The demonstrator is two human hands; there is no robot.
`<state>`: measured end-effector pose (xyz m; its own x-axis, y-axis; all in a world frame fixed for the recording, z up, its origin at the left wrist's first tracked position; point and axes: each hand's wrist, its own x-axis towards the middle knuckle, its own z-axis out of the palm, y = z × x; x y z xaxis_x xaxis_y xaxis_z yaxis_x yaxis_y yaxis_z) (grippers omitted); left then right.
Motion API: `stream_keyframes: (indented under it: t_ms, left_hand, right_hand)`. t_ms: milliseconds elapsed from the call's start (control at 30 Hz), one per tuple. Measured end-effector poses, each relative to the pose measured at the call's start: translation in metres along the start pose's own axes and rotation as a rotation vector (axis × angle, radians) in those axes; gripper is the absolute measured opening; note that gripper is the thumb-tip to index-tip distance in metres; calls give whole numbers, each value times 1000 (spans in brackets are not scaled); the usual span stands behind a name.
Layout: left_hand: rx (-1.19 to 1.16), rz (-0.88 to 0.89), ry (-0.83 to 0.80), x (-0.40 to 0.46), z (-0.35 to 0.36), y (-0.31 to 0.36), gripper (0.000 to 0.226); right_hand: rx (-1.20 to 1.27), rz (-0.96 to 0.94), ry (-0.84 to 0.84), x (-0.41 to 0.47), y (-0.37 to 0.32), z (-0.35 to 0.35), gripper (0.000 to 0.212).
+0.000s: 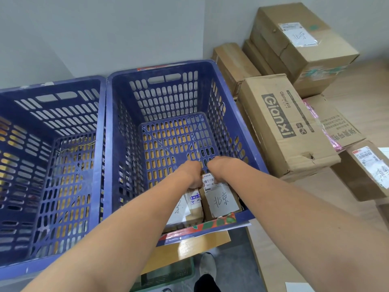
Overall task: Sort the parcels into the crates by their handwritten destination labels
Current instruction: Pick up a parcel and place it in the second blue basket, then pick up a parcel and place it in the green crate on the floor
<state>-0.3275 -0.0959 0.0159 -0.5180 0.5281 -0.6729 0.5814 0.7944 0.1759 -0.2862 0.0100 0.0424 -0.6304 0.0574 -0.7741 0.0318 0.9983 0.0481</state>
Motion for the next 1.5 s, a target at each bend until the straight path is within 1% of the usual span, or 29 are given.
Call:
stream_keyframes:
  t_ms: [67,167,267,333,400,500,567,700,767,833,900,967,1067,1200,1267,1367,1500]
  left_hand:
    - [-11,13,-41,-2,-4,-4,32]
    - [-57,27,-98,-7,-11,-8,30]
    - [-58,40,-105,-16,-20,-9,30]
    - [-59,40,-64,-25,-31,-7,28]
    - [-87,47,11,-38,-45,-6,41]
    - [-164,79,163,-64,-70,-1,55]
    - [-234,116,284,-85,-86,5,62]
    - [-438,214,592,-130,-108,18,68]
    - [-592,294,685,-154,-115,27,66]
    - [-780,376,671,-178,-120,38,61]
    - [-915,453,625,-200,-118,49,57]
    - [-988,524,592,-216,-112,60,55]
    - [-1010,592,560,-233,-99,83,51]
    - [-1040,655,450,-240,-78,127,47]
    - [-1048,663,403,-240,-63,152,46]
    - [-1026,677,334,-232,-40,191,45]
    - [-963,657,253,-205,-25,244,49]
  right_hand:
    - [19,-2,-2,-3,1,-1,36]
    - [15,13,16,-6,2,-2,17]
    - [0,33,41,-16,1,-9,18]
    - [6,32,67,-27,1,-18,20]
    - [60,32,131,-40,3,-28,26]
    - [236,49,293,-66,9,-42,33]
    - [392,53,442,-91,14,-51,35]
    - [792,67,832,-157,18,-62,41]
    - [1000,107,986,-190,18,-60,42]
    - [1138,166,1119,-218,20,-51,48]
    - [1242,226,1222,-243,21,-36,57]
    - [1287,282,1278,-264,19,-19,59]
    - [1388,347,1350,-292,12,4,59]
    - [1426,452,1345,-317,17,46,61]
    - [1459,485,1348,-326,27,72,55]
    - [1485,598,1376,-332,55,111,46]
    - [1540,699,1345,-333,104,153,46]
